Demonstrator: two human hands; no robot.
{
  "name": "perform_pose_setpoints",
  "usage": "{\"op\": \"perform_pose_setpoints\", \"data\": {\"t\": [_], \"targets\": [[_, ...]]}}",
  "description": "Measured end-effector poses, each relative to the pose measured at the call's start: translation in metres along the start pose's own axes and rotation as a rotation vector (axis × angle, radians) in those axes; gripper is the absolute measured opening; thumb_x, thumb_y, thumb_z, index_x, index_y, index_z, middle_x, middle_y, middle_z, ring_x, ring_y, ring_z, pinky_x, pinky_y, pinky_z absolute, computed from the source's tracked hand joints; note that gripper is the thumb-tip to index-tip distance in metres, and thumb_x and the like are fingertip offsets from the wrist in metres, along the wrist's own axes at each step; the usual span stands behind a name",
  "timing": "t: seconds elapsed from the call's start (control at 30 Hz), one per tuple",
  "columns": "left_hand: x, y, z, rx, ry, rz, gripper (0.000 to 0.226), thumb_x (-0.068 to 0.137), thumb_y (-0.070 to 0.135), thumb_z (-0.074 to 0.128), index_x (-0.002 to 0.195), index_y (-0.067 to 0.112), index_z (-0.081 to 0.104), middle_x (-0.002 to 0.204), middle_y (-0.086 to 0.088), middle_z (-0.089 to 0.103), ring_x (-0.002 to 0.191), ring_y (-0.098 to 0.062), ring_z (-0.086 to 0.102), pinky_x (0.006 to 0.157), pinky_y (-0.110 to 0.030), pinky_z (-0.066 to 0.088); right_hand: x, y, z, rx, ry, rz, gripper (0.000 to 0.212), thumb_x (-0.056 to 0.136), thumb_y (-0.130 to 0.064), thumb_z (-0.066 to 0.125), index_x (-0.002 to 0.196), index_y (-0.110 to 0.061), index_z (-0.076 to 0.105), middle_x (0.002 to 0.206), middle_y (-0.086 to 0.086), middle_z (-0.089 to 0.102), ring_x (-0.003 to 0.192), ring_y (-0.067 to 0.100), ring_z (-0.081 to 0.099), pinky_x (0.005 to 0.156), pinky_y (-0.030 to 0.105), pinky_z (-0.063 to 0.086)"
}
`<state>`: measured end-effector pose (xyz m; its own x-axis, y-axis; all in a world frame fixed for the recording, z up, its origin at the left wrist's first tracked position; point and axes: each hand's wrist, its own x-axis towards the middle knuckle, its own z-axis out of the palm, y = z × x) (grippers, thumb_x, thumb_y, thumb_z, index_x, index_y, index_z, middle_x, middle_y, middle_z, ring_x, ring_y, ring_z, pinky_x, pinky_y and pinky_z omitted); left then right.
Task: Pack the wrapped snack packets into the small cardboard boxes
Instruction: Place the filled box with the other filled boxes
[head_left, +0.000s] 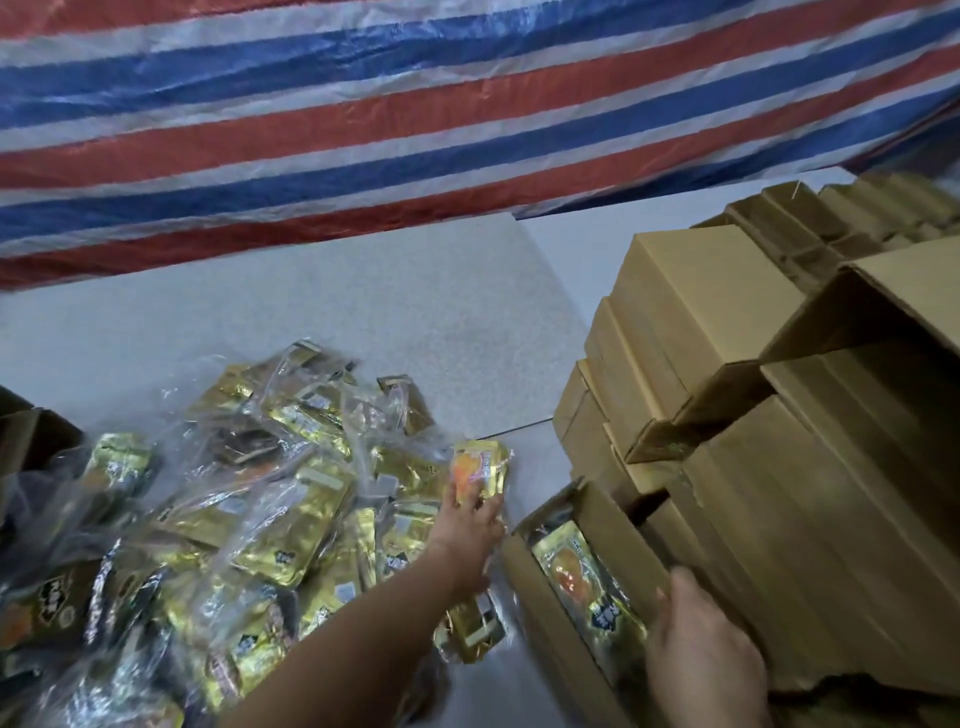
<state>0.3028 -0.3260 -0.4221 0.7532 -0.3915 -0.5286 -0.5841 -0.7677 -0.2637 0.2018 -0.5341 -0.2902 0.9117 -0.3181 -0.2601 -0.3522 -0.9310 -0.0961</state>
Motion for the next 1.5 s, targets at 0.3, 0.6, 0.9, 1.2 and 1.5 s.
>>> {"op": "perform_pose_setpoints", "data": {"t": [0.3, 0.6, 0.9, 1.2, 1.5], "targets": [[-0.039, -0.026, 0.017, -0.024, 0.019, -0.120, 0.074, 0.098, 0.061, 0.027, 0.156, 0.019, 0.012, 0.164, -0.010, -0.005, 0.145, -0.046, -0.016, 0.112, -0.066, -0.017, 0.056, -0.054, 0.034, 0.101, 0.006, -0.001, 0.016, 0.096, -0.006, 0.044, 0.110, -0.015, 0.044, 0.116, 0.007, 0.067, 0.104, 0.031, 0.068, 0.075, 0.035, 0.050], [-0.066, -0.036, 0.028, -0.158, -0.014, -0.274, 0.073, 0.099, 0.054, 0.026, 0.157, 0.011, 0.011, 0.164, -0.019, 0.000, 0.151, -0.039, -0.002, 0.121, -0.053, -0.008, 0.123, -0.106, 0.033, 0.215, 0.097, 0.029, 0.027, 0.098, 0.000, 0.039, 0.124, -0.009, 0.043, 0.131, 0.015, 0.056, 0.109, 0.036, 0.064, 0.071, 0.035, 0.041], [-0.078, -0.031, 0.027, -0.168, -0.030, -0.319, 0.072, 0.102, 0.050, 0.016, 0.156, 0.004, 0.003, 0.163, -0.021, 0.005, 0.151, -0.038, -0.001, 0.122, -0.051, -0.008, 0.108, -0.125, 0.039, 0.077, 0.157, -0.228, 0.070, 0.095, -0.052, 0.045, 0.149, -0.009, 0.035, 0.155, 0.021, 0.031, 0.144, 0.035, 0.026, 0.119, 0.050, 0.012], [-0.082, -0.025, 0.015, -0.102, -0.121, -0.313, 0.069, 0.103, 0.048, 0.016, 0.155, 0.006, -0.001, 0.163, -0.019, -0.003, 0.149, -0.040, -0.010, 0.115, -0.062, -0.015, 0.122, -0.125, 0.053, -0.183, 0.055, -0.360, 0.054, 0.096, -0.043, 0.045, 0.147, -0.025, 0.039, 0.150, 0.001, 0.040, 0.142, 0.022, 0.029, 0.119, 0.059, 0.001], [-0.096, -0.028, 0.025, -0.133, -0.114, -0.282, 0.069, 0.103, 0.050, 0.022, 0.155, 0.011, -0.003, 0.161, -0.017, -0.014, 0.148, -0.036, -0.018, 0.113, -0.058, -0.017, 0.145, -0.128, 0.040, -0.224, 0.003, -0.475, 0.058, 0.099, -0.045, 0.042, 0.151, -0.023, 0.033, 0.141, -0.002, 0.051, 0.134, 0.019, 0.043, 0.120, 0.057, -0.002]]}}
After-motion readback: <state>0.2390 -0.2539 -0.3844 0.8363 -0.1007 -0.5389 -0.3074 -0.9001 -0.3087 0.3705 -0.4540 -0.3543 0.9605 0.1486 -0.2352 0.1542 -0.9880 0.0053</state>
